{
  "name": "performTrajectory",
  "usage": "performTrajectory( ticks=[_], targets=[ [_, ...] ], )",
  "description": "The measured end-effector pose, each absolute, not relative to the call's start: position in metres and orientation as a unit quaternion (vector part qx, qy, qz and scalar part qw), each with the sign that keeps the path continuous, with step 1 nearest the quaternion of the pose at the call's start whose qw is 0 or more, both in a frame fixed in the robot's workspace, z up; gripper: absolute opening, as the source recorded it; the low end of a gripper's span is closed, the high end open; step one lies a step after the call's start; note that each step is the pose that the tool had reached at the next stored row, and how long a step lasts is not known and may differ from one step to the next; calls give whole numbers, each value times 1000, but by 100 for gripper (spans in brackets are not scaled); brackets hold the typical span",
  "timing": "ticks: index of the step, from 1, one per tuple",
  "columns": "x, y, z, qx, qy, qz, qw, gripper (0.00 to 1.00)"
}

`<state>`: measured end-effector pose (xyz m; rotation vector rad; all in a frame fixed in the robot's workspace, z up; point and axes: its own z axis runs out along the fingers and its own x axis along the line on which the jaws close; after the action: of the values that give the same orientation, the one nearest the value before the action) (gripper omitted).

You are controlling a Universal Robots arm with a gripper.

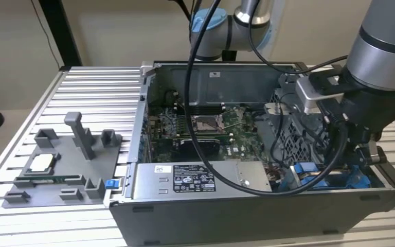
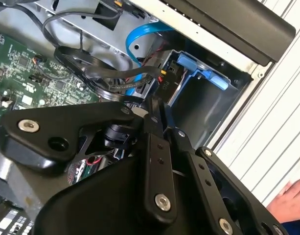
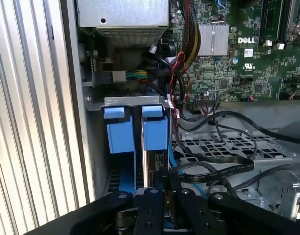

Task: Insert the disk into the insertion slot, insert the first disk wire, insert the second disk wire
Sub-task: 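Insert the second disk wire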

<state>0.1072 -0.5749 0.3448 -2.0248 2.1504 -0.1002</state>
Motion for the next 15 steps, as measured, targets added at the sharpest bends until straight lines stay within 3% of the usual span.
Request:
performTrajectory(
  ticks=[15],
  targets=[
    [109, -577, 341, -682, 725, -32, 95, 0]
  ],
)
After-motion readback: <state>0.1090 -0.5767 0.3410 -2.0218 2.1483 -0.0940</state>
